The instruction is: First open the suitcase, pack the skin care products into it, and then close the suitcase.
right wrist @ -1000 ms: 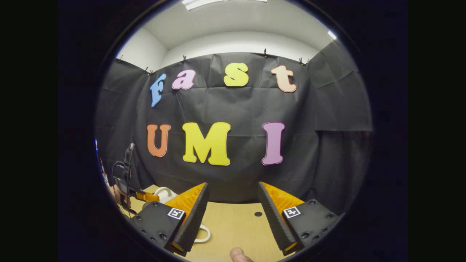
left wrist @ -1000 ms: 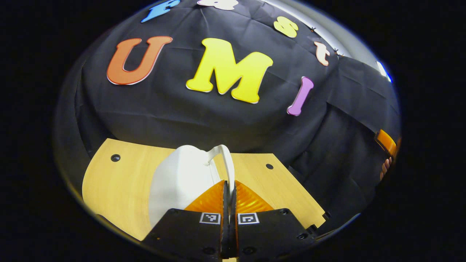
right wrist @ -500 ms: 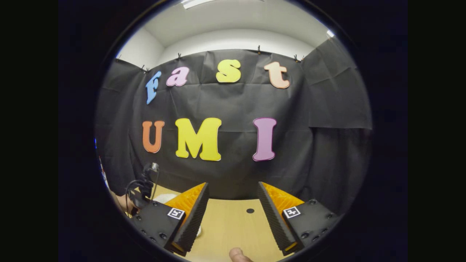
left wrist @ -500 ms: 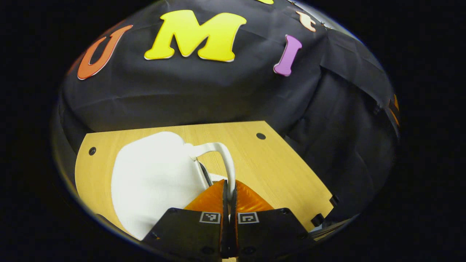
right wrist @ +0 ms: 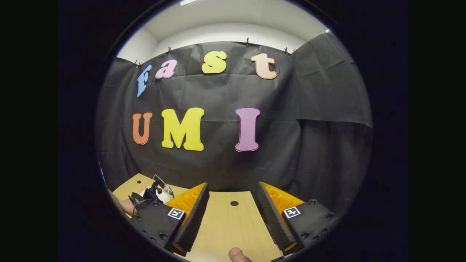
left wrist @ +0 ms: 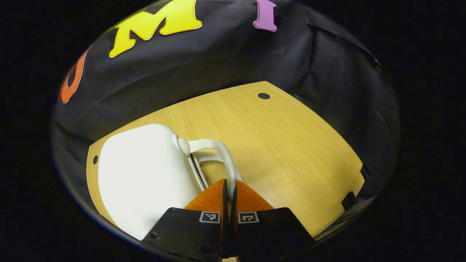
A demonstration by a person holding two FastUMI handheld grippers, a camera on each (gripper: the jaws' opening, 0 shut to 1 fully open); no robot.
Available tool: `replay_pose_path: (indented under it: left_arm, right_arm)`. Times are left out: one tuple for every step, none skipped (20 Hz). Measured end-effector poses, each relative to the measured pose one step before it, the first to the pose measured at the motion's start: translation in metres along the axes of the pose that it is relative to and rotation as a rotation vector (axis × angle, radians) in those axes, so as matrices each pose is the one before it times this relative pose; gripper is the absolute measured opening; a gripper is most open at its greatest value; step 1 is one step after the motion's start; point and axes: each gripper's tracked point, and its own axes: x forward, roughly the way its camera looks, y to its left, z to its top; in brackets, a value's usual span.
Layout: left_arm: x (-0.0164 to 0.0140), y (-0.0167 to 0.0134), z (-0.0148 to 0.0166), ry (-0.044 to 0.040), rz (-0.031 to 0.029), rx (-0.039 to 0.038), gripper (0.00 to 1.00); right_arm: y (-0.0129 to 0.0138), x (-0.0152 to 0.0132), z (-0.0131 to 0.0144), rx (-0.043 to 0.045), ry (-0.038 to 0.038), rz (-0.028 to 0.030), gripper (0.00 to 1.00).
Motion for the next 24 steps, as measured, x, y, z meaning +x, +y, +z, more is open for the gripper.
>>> replay_pose_path:
  left_arm:
    - [0.0029, -0.00144, 0.00135, 0.00968, 0.02255, 0.00429, 0.04]
    - [0.00429, -0.00174, -0.00191, 0.01665, 0.01492, 0.01176, 0.04]
    - [0.00134, 0.00058, -0.00164, 0.01832, 0.02868, 0.02069, 0.04]
    - [0.00168, -0.00213, -0.00084, 0.0102, 0.01881, 0.02115, 0.04]
    - [-0.00059, -0.00076, 0.0, 0.00625, 0.01993, 0.02558, 0.04]
    - [-0.00039, -0.00011, -0.00007, 0.00184, 0.01271, 0.01613, 0.04]
    - [-0.00173, -0.00064, 0.00003, -0.00416, 0.00281, -0.0006, 0.04]
    - [-0.00389, -0.00216, 0.00092, -0.01029, -0.01074, -0.01858, 0.06]
    - [-0.00412, -0.00165, 0.00174, -0.00903, -0.01914, -0.04164, 0.13]
    - [-0.00466, 0.00021, -0.00049, -0.00919, -0.02102, -0.05631, 0.27]
    - [-0.01017, -0.00098, 0.00555, -0.02116, -0.01989, -0.06454, 0.32]
    - [-0.01427, 0.00244, 0.00692, -0.03337, -0.0111, -0.06032, 0.43]
    - [-0.01299, 0.00377, 0.00713, -0.035, -0.00265, -0.04806, 0.63]
    - [-0.01478, 0.01089, 0.0133, -0.04375, 0.01452, -0.02623, 0.77]
    - [-0.01373, 0.01327, 0.01126, -0.03792, 0.02545, -0.00937, 0.82]
    - [-0.01491, 0.01652, 0.01417, -0.04014, 0.02888, 0.00578, 0.85]
    - [-0.01553, 0.01851, 0.01344, -0.03287, 0.0382, 0.00632, 0.87]
    - [-0.01647, 0.01713, 0.01249, -0.04299, 0.03928, -0.00093, 0.9]
    - [-0.01333, 0.01641, 0.01683, -0.05173, 0.03244, -0.00525, 0.99]
    - [-0.01372, 0.01355, 0.0184, -0.04775, 0.02495, -0.01178, 0.92]
    - [-0.01348, 0.01277, 0.01989, -0.05007, 0.02488, -0.01319, 0.93]
    - [-0.01249, 0.0115, 0.02145, -0.05646, 0.01972, -0.01418, 0.95]
    - [-0.01126, 0.00972, 0.02193, -0.05815, 0.01304, -0.02158, 0.95]
    - [-0.01096, 0.00684, 0.02031, -0.05819, 0.00421, -0.02578, 0.96]
  right_arm:
    - [-0.00138, 0.00106, -0.00139, -0.00433, 0.00084, -0.00015, 0.8]
    - [-0.00084, 0.00143, 0.00025, -0.00339, -0.00293, -0.00048, 0.8]
    - [0.00109, 0.00217, 0.00023, -0.00057, 0.0004, 0.00321, 0.8]
    - [0.00286, 0.00218, -0.00007, 0.00145, 0.00316, 0.00225, 0.8]
    - [0.00319, 0.00186, -0.00008, 0.00348, 0.00143, 0.00749, 0.8]
    - [0.00525, 0.00152, 0.00203, 0.00177, -0.0033, 0.00788, 0.8]
    - [0.00491, 0.00305, 0.003, -0.00213, -0.00609, 0.00614, 0.8]
    - [0.00563, 0.00201, 0.00352, -0.00455, -0.01063, 0.00742, 0.8]
    - [0.00492, 0.00257, 0.00269, -0.00553, -0.00867, 0.00092, 0.8]
    - [0.00511, 0.00285, 0.00362, -0.00569, -0.00977, 0.00078, 0.8]
    - [0.00443, 0.00264, 0.00454, -0.00549, -0.01442, -0.00388, 0.78]
    - [0.00508, 0.0022, 0.00409, -0.00248, -0.01258, -0.00114, 0.79]
    - [0.00728, 0.00234, 0.00362, -0.0011, -0.01065, 0.00176, 0.77]
    - [0.00707, 0.00195, 0.0025, -0.00425, -0.0048, -0.00109, 0.77]
    - [0.00771, 0.00261, 0.00033, -0.00389, -0.00113, 0.00216, 0.79]
    - [0.009, 0.00215, 0.00063, -0.00543, 0.00241, 0.00103, 0.77]
    - [0.00906, 0.00161, 0.00068, -0.00953, 0.00062, -0.00151, 0.79]
    - [0.0099, 0.00227, 0.00066, -0.01084, 0.00197, -0.00054, 0.77]
    - [0.01127, 0.00132, -0.00056, -0.00521, 0.00477, 0.00487, 0.77]
    - [0.01202, 0.0009, 0.00038, 0.00153, 0.00512, 0.00703, 0.8]
    - [0.01203, 0.00107, 0.0, 0.00315, 0.00755, 0.00661, 0.8]
    - [0.01252, -0.00003, -0.00001, 0.00168, 0.0059, 0.01067, 0.8]
    - [0.01275, -0.00022, 0.00019, -0.00139, 0.00435, 0.01302, 0.8]
    - [0.01086, -0.00025, 0.00196, -0.00289, -0.00212, 0.00609, 0.8]
